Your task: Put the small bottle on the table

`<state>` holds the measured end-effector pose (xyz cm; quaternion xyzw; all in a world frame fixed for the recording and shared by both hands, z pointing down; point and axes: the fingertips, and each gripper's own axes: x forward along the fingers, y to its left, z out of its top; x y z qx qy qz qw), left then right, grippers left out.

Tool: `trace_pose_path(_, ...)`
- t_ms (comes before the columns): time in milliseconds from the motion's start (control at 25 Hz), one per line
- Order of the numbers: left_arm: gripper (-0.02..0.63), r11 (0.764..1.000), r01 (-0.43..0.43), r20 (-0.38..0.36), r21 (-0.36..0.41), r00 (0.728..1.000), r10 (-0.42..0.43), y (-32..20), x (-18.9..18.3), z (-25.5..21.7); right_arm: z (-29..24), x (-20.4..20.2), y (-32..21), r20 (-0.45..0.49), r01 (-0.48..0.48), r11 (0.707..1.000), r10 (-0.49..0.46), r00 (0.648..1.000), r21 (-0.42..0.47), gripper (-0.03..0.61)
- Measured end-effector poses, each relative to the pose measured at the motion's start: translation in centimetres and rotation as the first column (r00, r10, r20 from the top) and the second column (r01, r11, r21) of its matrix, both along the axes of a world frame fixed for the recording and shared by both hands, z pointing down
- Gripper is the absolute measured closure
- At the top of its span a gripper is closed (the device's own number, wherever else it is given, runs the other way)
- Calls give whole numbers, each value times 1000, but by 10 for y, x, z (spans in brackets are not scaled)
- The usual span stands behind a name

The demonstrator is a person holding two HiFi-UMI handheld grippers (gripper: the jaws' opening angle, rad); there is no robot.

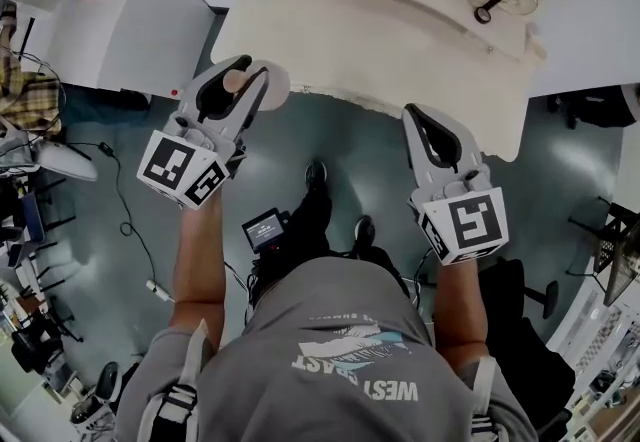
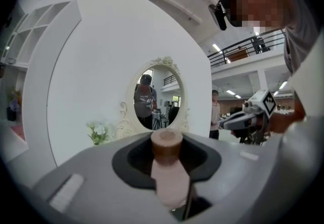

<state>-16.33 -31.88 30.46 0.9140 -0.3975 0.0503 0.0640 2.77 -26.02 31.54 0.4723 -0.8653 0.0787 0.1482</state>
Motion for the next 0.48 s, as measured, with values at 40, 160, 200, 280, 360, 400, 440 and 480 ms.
trace_pose_path(40,502,1000,-4,-1,-6,1000,4,-7,0,8,7,0,-4,-2,-5,1000,5,1000,-6,577)
trace_pose_path(160,502,999,-19,3,-34,1000,19,-26,-4,34,25,-2,-15,-9,-23,999,22,1000,-31,577)
trace_pose_path(200,502,999,-25,5,-44,1000,25,-32,-5,42,30,-3,-19,-13,-29,999,28,1000,-40,577)
trace_pose_path(280,502,998,-34,14,-54,999,35,-46,-5,58,40,-3,-28,-22,-39,998,38,999,-53,577)
trace_pose_path(360,502,998,-40,26,-56,999,42,-61,-4,73,49,0,-35,-28,-47,997,46,999,-62,577)
trace_pose_path(400,502,997,-41,29,-59,999,43,-68,-2,79,54,2,-39,-31,-51,996,49,998,-67,577)
trace_pose_path(440,502,997,-41,30,-64,999,43,-74,0,86,59,5,-41,-33,-55,996,53,998,-74,577)
trace_pose_path(480,502,997,-41,30,-71,999,44,-80,2,92,64,8,-44,-35,-60,995,57,998,-83,577)
